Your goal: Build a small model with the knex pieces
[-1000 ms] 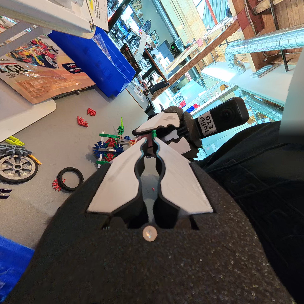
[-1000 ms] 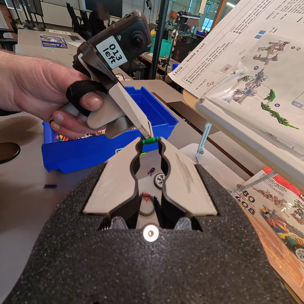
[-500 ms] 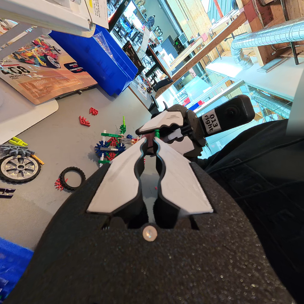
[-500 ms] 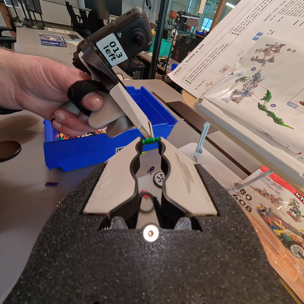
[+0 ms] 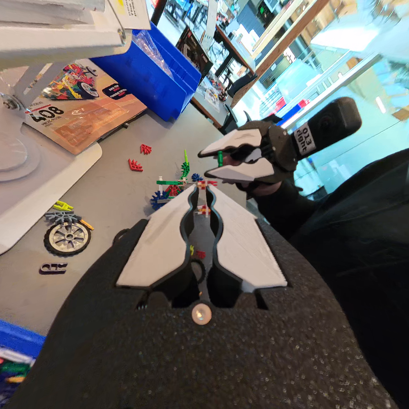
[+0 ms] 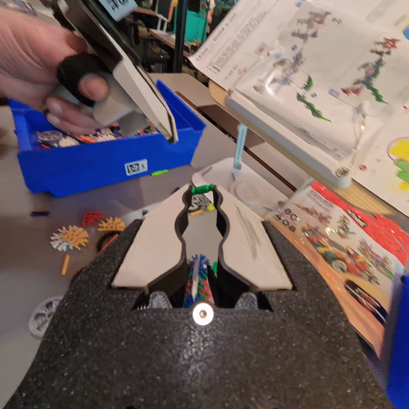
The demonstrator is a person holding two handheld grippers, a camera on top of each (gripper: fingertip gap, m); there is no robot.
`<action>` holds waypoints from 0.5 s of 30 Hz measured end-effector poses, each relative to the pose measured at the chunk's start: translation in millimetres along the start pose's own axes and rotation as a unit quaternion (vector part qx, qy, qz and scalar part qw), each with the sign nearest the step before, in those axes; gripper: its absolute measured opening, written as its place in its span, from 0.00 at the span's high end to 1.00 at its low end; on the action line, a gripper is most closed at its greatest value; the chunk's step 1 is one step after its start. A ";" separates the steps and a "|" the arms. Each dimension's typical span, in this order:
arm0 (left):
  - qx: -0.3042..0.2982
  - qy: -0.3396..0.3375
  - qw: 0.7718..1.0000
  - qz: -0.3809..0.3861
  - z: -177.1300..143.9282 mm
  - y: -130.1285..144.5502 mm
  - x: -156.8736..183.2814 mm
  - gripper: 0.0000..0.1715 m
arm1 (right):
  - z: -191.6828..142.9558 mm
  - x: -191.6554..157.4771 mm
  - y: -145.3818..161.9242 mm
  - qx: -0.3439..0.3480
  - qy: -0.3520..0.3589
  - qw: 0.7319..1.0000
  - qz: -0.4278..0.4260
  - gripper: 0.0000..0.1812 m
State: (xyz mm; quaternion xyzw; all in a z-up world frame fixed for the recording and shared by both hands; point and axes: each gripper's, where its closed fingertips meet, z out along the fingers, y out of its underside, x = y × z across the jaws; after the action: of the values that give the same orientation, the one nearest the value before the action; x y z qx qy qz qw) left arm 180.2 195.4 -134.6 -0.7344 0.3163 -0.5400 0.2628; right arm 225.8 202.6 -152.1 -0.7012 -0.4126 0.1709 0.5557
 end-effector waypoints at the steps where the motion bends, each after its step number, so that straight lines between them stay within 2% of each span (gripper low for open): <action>1: -0.012 -0.003 1.000 0.011 4.1 -0.3 -0.7 0.98 | -5.0 8.3 8.2 -0.013 0.006 1.000 0.001 0.90; 8: -0.106 -0.027 0.991 0.081 47.0 3.7 -16.5 0.97 | -31.4 63.4 60.9 -0.108 0.049 0.993 -0.019 0.90; 15: -0.202 -0.076 0.964 0.157 91.5 12.8 -51.8 0.96 | -21.5 72.6 108.5 -0.196 -0.009 0.979 -0.050 0.90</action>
State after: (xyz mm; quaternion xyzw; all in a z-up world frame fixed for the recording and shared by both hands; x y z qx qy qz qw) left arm 254.4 229.7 -201.9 -0.7523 0.5087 -0.3599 0.2139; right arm 326.7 240.2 -229.1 -0.7738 -0.4772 0.0649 0.4114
